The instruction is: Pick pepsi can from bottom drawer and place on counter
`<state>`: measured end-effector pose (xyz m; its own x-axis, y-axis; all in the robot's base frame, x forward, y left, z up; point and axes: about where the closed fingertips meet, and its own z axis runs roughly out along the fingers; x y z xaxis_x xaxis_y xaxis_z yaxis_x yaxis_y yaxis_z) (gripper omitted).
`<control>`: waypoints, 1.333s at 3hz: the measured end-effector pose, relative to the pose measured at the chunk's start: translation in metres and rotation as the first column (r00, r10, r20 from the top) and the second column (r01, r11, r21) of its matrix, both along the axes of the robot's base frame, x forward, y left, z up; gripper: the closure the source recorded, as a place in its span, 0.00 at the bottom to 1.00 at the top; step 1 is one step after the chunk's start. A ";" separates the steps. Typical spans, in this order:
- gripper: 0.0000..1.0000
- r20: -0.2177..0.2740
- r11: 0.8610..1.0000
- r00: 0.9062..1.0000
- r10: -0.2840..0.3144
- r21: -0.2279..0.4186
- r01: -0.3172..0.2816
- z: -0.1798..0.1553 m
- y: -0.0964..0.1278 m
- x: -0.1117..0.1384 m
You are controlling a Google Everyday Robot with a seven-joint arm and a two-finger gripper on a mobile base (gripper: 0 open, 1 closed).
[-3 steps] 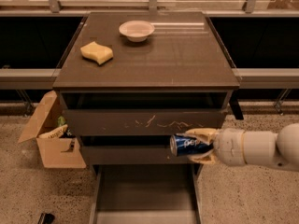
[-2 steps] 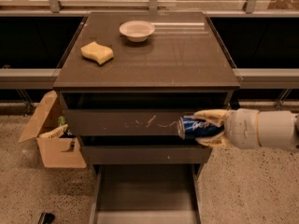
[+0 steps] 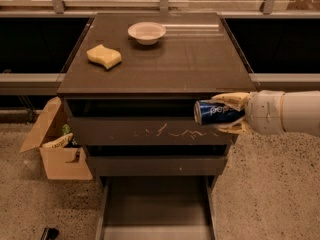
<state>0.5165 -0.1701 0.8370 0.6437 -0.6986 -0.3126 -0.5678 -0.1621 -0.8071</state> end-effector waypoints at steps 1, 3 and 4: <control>1.00 0.031 0.998 0.998 0.060 -0.002 -0.060 0.014 0.015 0.024; 1.00 0.111 0.995 0.989 0.100 -0.016 -0.098 0.069 0.036 0.098; 1.00 0.052 0.997 0.999 0.000 0.078 -0.005 0.078 0.050 0.144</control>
Offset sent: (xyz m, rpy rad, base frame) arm 0.1027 0.0413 0.0855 -0.0602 -0.1763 0.1645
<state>0.6610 -0.1200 0.9146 0.6622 -0.6716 -0.3324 -0.5243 -0.0985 -0.8458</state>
